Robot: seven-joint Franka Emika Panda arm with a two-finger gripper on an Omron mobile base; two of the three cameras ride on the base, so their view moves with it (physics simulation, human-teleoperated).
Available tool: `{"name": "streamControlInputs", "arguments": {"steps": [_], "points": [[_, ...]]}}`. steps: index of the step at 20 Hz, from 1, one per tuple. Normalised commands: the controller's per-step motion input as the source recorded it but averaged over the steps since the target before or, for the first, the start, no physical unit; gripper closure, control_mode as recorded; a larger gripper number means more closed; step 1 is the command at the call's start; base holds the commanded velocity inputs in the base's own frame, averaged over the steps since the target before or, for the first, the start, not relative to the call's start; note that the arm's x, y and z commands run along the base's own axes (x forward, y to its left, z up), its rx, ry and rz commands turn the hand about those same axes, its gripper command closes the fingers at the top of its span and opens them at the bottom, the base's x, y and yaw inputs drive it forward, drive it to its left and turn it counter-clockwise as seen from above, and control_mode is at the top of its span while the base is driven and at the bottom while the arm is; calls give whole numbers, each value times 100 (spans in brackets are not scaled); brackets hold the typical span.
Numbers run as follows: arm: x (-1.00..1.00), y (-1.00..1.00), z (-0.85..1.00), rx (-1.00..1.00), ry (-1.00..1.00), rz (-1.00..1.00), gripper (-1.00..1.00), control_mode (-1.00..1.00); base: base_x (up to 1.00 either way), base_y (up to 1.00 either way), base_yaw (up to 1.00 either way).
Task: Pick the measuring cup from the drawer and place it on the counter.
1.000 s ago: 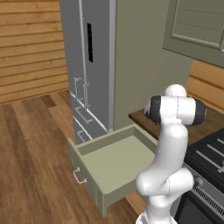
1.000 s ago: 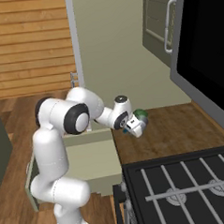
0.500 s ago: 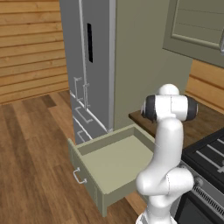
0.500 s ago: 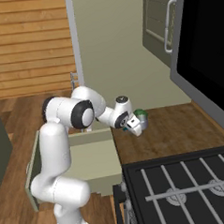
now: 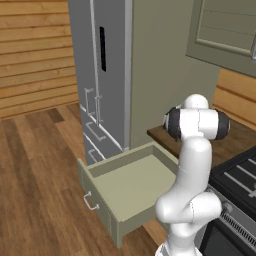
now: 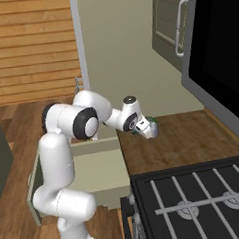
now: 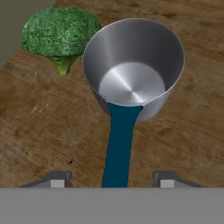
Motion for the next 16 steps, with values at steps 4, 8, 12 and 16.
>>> {"name": "streamControlInputs", "arguments": {"steps": [4, 8, 12, 16], "points": [[16, 13, 100, -7, -12, 0, -100, -100, 0, 0, 0], [-8, 4, 100, -3, -17, 0, -100, -100, 0, 0, 0], [-94, 21, 100, 0, -14, 5, -100, -100, 0, 0, 0], [-100, 53, 100, 0, -5, 15, -100, -100, 0, 0, 0]]}}
